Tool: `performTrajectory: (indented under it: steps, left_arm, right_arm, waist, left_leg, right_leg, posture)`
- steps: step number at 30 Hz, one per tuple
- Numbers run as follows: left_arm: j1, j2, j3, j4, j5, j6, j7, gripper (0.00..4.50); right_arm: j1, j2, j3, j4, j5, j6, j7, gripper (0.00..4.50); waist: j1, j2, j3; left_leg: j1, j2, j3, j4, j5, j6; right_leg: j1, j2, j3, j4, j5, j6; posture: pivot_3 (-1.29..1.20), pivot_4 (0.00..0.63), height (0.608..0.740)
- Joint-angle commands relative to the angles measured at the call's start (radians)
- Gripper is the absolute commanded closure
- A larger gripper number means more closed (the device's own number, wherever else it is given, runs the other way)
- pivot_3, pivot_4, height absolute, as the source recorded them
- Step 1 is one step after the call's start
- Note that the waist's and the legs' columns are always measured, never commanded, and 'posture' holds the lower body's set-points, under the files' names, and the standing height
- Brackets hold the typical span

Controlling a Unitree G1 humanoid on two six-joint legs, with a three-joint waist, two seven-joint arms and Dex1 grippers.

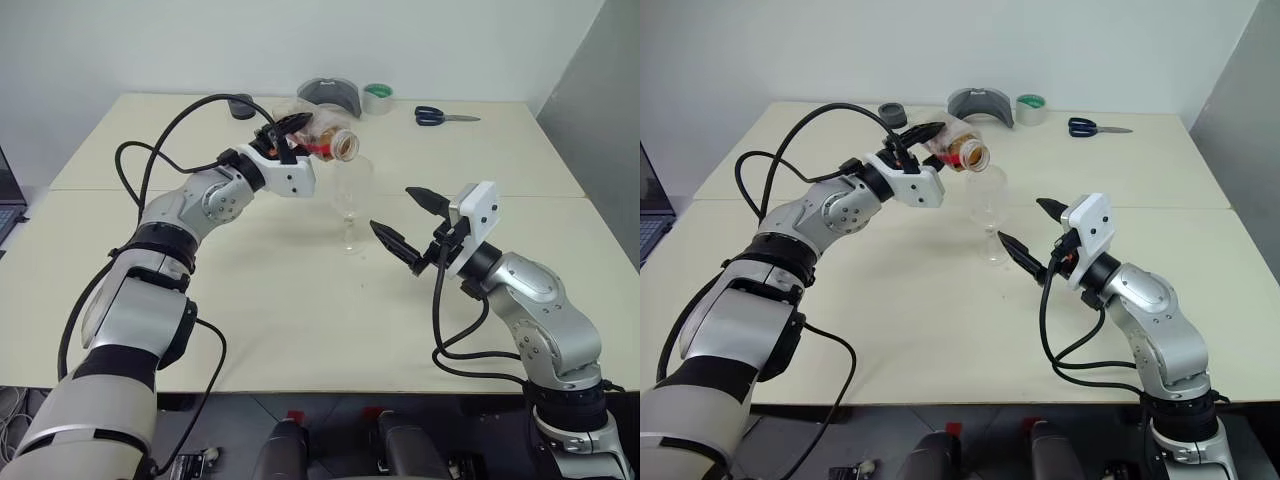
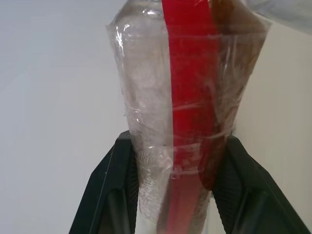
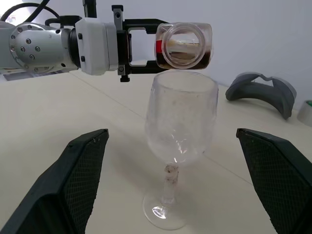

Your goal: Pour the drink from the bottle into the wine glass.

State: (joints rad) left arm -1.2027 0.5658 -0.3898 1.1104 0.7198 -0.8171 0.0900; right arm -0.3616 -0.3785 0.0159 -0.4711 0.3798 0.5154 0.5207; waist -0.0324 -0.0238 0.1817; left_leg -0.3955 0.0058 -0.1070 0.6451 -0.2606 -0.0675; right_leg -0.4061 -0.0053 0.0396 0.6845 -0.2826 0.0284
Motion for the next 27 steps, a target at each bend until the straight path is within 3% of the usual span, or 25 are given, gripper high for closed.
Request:
performTrajectory:
  steps: [1, 27]
  left_arm:
    - [-0.058, 0.022, -0.003, -0.010, 0.006, -0.009, 0.045, 2.81]
    - [-0.109, 0.039, -0.067, 0.027, 0.053, -0.003, 0.131, 2.81]
  right_arm:
    - [-0.012, -0.005, -0.012, -0.051, 0.018, -0.001, -0.006, 0.00]
    - [-0.020, 0.014, 0.025, -0.087, 0.011, 0.047, -0.060, 0.00]
  waist:
    - [0.000, 0.000, 0.000]
    - [0.000, 0.000, 0.000]
  left_leg:
    - [0.000, 0.000, 0.000, 0.000, 0.000, 0.000]
    - [0.000, -0.004, 0.000, 0.001, 0.000, 0.000]
  right_leg:
    - [0.000, 0.000, 0.000, 0.000, 0.000, 0.000]
    - [-0.001, -0.003, 0.001, 0.004, 0.000, 0.000]
  posture:
    - [0.00, 0.150, 0.740]
    - [0.00, 0.150, 0.740]
